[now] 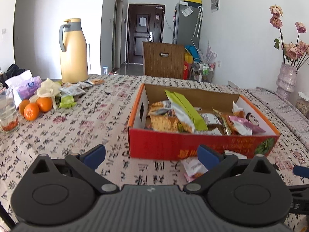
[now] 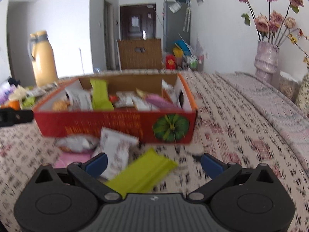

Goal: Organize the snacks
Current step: 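Move both tools back to the snack pile in front of the box, then grasp the green snack bar with the right gripper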

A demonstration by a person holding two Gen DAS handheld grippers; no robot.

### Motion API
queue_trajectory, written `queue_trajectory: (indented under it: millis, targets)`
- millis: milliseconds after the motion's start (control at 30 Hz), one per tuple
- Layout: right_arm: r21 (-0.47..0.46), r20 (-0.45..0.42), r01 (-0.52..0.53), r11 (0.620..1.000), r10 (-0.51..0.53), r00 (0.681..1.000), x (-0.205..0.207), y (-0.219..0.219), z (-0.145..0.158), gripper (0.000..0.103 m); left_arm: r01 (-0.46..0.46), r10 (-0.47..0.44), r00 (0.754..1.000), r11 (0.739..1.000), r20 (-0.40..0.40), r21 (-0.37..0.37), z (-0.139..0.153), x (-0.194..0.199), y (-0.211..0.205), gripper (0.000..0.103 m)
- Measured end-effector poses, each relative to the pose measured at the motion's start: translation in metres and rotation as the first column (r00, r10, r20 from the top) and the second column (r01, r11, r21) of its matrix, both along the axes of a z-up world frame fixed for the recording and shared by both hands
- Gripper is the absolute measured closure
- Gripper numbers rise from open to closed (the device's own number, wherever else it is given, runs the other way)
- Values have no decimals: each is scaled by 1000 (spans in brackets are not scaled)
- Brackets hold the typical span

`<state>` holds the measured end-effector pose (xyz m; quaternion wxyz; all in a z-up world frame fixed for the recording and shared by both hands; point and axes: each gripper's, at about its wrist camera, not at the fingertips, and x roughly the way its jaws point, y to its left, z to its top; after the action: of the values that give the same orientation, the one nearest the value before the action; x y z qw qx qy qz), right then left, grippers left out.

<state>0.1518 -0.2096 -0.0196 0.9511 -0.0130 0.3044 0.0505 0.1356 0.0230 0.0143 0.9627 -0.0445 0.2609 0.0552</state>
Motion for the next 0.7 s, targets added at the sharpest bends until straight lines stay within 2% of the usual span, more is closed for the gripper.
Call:
queue_trajectory:
  millis: [233, 333, 567, 700]
  targets:
    - [-25, -59, 7, 1000, -8, 998, 5, 18, -17, 1, 12, -12, 999, 1000, -34, 4, -10, -5, -5, 0]
    - [-41, -79, 10, 999, -13, 997, 8, 24, -22, 10, 11, -11, 999, 1000, -41, 5, -12, -6, -5, 0]
    - [-59, -81, -22, 998, 17, 997, -2, 23, -26, 38, 16, -16, 998, 1000, -56, 2, -16, -6, -6, 0]
    - [-43, -78, -35, 998, 31, 996, -5, 10, -25, 45, 25, -25, 997, 1000, -66, 3, -17, -6, -10, 0]
